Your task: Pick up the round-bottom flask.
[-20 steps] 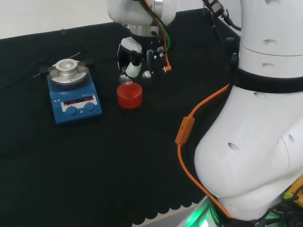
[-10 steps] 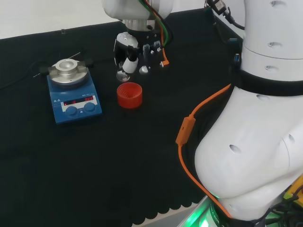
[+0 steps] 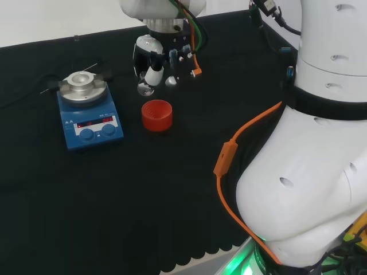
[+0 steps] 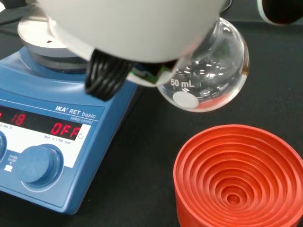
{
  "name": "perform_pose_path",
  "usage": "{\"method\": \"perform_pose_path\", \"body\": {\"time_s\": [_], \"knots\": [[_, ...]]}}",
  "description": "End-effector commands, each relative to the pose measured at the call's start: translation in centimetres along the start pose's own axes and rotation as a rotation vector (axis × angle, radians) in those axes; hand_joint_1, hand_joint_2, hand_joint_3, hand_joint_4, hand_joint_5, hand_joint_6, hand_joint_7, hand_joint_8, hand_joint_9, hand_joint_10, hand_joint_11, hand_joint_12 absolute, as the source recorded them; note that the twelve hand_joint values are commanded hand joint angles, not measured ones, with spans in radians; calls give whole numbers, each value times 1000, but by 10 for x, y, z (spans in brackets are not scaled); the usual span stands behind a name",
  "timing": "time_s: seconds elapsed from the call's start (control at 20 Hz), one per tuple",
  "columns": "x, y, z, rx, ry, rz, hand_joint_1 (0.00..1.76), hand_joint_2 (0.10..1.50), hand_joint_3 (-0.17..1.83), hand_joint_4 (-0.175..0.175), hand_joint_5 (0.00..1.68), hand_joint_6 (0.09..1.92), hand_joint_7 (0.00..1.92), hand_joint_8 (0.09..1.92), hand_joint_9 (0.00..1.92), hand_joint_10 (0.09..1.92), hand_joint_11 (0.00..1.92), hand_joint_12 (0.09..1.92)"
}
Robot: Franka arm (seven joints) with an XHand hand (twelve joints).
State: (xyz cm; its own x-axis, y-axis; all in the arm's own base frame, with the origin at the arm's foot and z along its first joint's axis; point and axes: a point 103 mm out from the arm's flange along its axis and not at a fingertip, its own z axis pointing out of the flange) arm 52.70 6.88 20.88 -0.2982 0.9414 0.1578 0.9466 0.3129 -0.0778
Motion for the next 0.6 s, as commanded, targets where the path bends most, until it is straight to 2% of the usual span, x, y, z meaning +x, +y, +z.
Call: {"method": "perform_pose_path", "body": {"time_s": [0.05,0.6], "knots": [[-2,1,4,1,15,2,1326,495,946,-175,1268,789,1325,767,1747,381,1513,704],[3,-4,-2,-6,6,-5,1326,494,949,-175,1266,793,1324,771,1748,383,1512,703]]}}
